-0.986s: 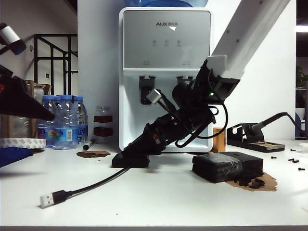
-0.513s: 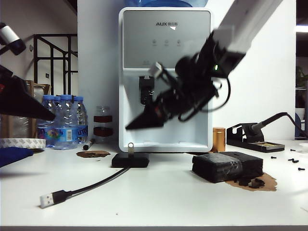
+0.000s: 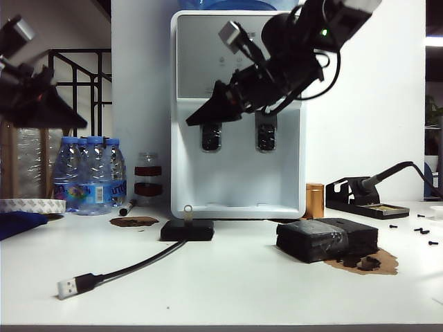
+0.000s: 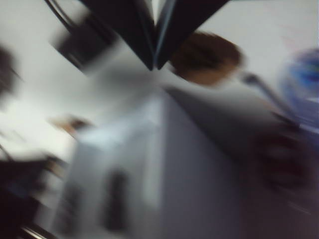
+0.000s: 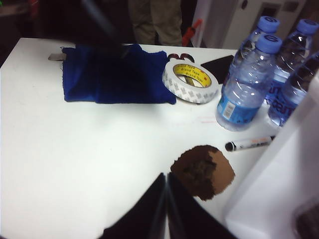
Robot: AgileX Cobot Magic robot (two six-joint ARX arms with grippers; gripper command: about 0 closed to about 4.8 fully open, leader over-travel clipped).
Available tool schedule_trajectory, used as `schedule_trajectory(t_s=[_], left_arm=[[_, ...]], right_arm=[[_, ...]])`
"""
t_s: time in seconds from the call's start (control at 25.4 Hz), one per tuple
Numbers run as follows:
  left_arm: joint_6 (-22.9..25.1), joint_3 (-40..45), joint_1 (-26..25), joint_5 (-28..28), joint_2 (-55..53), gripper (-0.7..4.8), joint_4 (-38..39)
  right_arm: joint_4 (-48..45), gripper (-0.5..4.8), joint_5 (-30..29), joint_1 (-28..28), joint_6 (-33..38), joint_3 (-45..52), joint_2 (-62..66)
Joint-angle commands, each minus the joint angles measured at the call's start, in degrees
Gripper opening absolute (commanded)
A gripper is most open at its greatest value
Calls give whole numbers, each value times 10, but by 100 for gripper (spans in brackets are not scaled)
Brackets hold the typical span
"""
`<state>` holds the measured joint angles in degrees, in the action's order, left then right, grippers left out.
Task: Take the USB flash drive out of the black sponge and insert it into the slot on top of the black USB adpator box.
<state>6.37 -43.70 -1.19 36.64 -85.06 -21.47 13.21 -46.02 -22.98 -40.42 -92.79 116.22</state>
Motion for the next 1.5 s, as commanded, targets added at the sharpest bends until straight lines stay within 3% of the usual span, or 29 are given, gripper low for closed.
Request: schedule_trajectory(t_s=[0.04, 0.32, 0.39, 0.47, 0.63, 0.71, 0.83, 0.95, 1.1, 1.3, 1.5], left_arm=[[-40, -3, 0, -106, 11, -4, -111], [-55, -3, 0, -235, 47, -4, -181], [-83, -4, -1, -301, 71, -4, -179], [-83, -3, -1, -329, 94, -4, -169], [-84, -3, -1, -328, 154, -4, -122], [-84, -3, -1, -328, 187, -4, -77], [-102, -3, -1, -327, 238, -4, 17], [-119, -3, -1, -320, 272, -4, 92], [-143, -3, 0, -256, 326, -4, 199], [-133, -3, 0, -235, 454, -4, 304], [-99, -3, 0, -238, 599, -4, 432]], right_arm=[[24, -3, 76, 0, 10, 1, -30], [-57, -3, 243, 0, 85, 57, -96], [-143, -3, 309, 0, 126, 129, -147], [-227, -3, 365, 0, 148, 195, -186], [-379, -3, 487, 1, 184, 319, -273], [-412, -3, 524, 12, 216, 358, -310], [-394, -3, 528, 48, 265, 384, -361], [-373, -3, 525, 71, 266, 396, -390], [-367, -3, 513, 125, 266, 446, -463], [-347, -3, 401, 222, 311, 549, -619], [-269, -3, 346, 256, 320, 616, -784]])
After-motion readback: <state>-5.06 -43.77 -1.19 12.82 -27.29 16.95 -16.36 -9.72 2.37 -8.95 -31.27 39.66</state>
